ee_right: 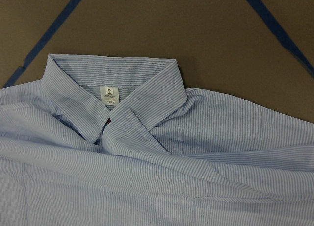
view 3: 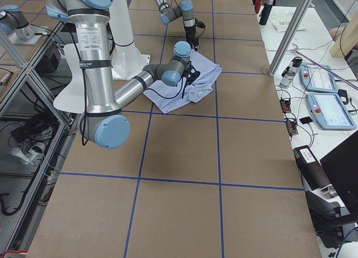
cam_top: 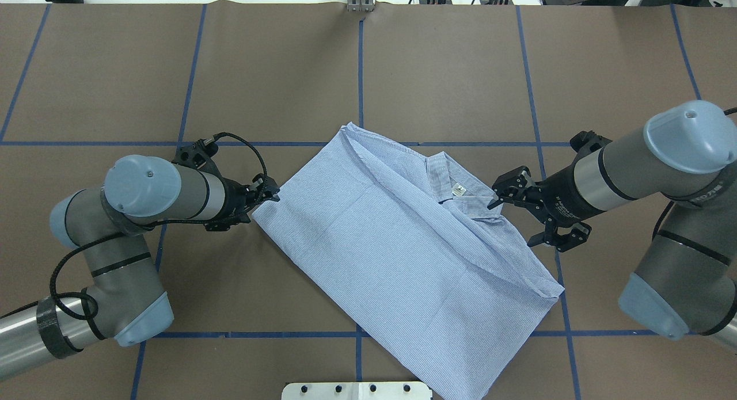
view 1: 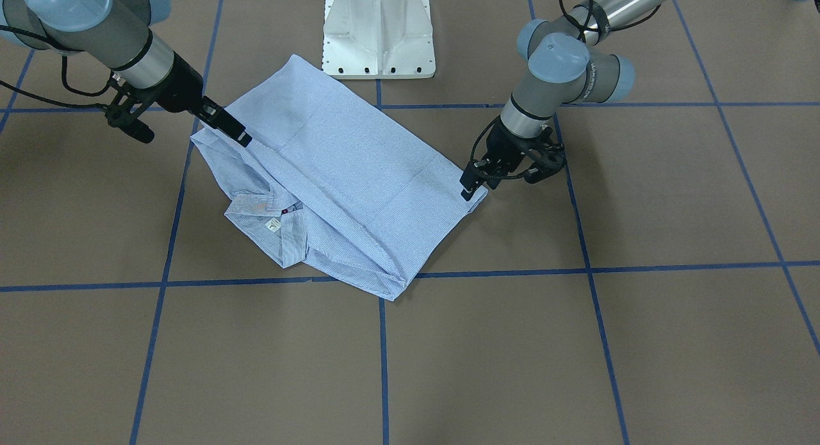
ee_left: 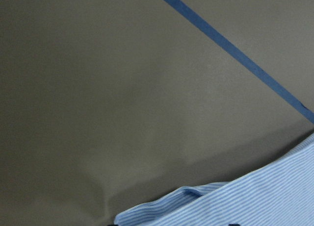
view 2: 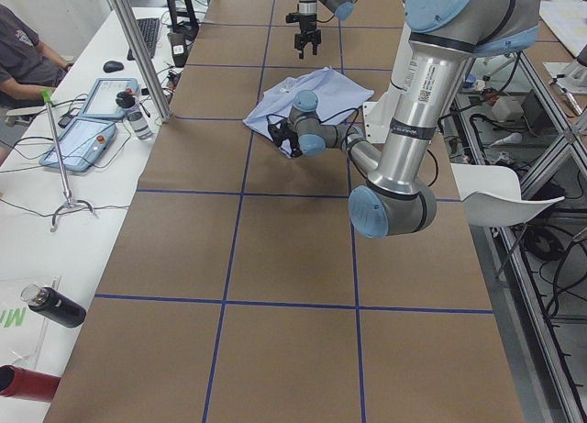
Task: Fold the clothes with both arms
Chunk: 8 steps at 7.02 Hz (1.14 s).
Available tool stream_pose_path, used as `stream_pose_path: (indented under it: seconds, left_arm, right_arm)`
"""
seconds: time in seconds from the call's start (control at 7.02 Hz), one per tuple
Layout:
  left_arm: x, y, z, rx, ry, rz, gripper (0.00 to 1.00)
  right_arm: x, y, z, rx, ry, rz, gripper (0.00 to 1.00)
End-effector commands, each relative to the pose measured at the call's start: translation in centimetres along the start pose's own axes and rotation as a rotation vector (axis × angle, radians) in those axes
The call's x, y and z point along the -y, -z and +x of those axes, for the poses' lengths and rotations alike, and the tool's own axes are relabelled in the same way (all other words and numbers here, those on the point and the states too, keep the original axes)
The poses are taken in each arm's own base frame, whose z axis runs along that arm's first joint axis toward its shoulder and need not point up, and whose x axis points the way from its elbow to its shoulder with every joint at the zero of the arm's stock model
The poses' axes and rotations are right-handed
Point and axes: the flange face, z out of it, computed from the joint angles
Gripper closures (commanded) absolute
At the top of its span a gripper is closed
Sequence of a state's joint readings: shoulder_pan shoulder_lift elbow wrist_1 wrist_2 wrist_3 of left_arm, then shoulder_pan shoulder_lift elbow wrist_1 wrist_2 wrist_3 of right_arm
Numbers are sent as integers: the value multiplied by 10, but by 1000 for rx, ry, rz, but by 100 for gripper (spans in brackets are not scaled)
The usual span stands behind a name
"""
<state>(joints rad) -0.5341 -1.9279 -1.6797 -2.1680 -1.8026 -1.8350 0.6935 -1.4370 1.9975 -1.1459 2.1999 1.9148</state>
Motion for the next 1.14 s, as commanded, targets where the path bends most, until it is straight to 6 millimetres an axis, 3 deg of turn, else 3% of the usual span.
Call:
stream_pose_path:
  seconds: [0.0,0.29,0.43,0.57,0.71,0.86,1.0]
  left_arm:
    - [3,-4,-1,1,4,30,46]
    - [-6,-9,-2,6,-2,25,94]
    - [-4,-8,-4,7,-3,28,100]
    - [-4,-5,-1,0,-12,29,100]
    - [9,2,3,-10,-26,47,100]
    - [32,10,10,-21,-79,81,100]
    - [73,14,27,-26,-99,137,100]
  right_arm:
    - [1,-2,0,-3,-2,1,0]
    - [1,0,0,0,-2,1,0]
    - [-2,3,-3,7,3,-1,0]
    - [-5,5,-5,14,6,-5,0]
    - [-7,6,-9,21,7,-8,0]
    - [-8,6,-10,22,7,-8,0]
    - [-7,6,-10,23,7,-7,0]
